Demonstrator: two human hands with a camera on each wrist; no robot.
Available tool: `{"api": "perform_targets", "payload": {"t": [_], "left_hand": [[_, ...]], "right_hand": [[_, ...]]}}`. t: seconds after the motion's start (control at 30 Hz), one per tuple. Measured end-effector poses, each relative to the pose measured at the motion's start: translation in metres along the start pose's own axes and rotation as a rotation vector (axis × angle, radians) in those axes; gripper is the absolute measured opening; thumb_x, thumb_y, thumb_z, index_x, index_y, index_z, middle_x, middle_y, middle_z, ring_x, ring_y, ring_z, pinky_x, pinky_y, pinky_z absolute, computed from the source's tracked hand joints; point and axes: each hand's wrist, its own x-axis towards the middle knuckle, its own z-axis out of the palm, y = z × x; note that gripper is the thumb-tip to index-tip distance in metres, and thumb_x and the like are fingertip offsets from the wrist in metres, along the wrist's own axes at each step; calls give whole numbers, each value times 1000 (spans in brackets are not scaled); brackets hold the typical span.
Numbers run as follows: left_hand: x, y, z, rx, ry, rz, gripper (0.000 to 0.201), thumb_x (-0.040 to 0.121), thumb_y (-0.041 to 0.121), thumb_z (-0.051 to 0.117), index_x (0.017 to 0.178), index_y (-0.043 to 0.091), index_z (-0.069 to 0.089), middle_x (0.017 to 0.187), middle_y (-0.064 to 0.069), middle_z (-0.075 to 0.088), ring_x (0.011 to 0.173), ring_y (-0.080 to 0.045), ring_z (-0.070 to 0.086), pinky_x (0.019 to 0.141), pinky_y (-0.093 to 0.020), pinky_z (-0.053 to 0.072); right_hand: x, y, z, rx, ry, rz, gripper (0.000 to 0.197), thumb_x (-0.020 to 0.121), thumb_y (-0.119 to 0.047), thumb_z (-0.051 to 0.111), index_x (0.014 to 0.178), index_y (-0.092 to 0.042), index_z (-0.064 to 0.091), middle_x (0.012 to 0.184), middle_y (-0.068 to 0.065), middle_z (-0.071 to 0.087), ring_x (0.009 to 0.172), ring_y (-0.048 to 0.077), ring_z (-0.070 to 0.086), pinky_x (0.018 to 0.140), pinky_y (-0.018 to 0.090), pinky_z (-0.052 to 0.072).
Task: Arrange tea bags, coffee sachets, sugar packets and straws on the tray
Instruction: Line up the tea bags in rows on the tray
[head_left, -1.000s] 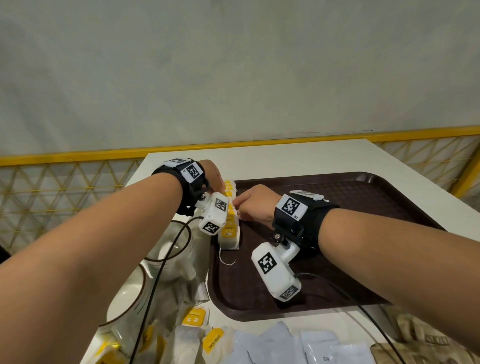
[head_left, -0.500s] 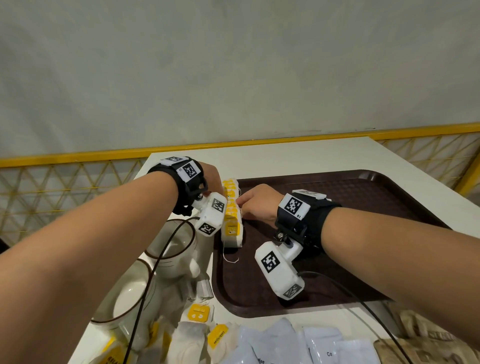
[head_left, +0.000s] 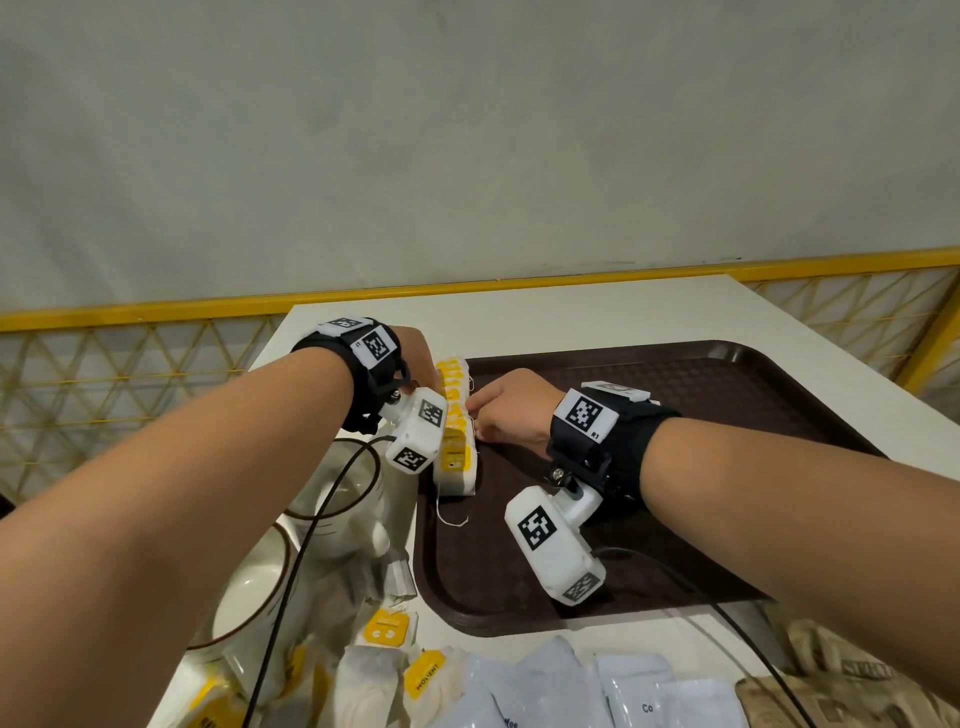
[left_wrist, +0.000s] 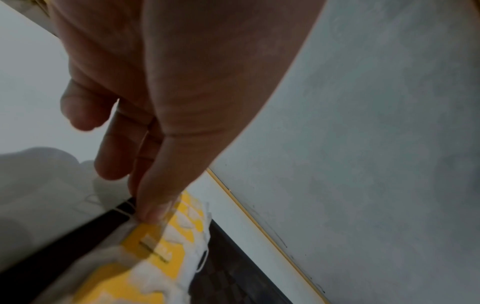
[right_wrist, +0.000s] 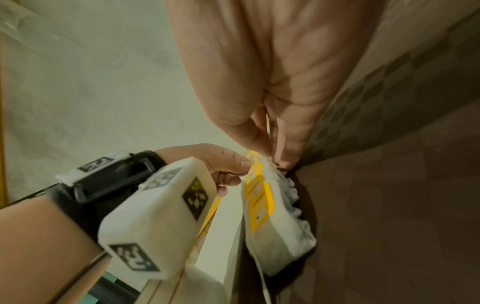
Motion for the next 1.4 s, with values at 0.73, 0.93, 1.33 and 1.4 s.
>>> {"api": "perform_targets", "payload": {"t": [0.73,0.93,1.33,1.4], "left_hand": [[-20,1,-7,20,-41,44,36,85,30,68,111,6,69,96,-6,65,83,-18,54,77,-27,45],[-18,4,-4,5,-70,33,34,84,31,70,108,7,71,106,-8,71,82,-17,58,77,-27,47],[-18,6,-5,38,-53,46,34,91,23,61,119,3,64,119,-11,65,91,-17,55,63,-21,42],[-18,7,-4,69,-66,39,33,92,22,59,119,2,64,120,-11,65,90,-17,54,59,-18,40]], "right_hand": [[-10,-6,6,194,37,72,21,85,4,58,106,5,64,78,7,61,77,21,61,82,35,56],[-23,-14,11,249,38,121,28,88,13,47,85,-4,68,76,8,58,80,22,58,90,37,54],[-33,-21,11,371,82,170,29,91,15,40,89,2,65,80,12,59,77,22,60,81,33,56],[-34,-23,10,370,78,198,28,91,13,47,74,-6,59,75,11,57,70,20,58,68,28,55]]}}
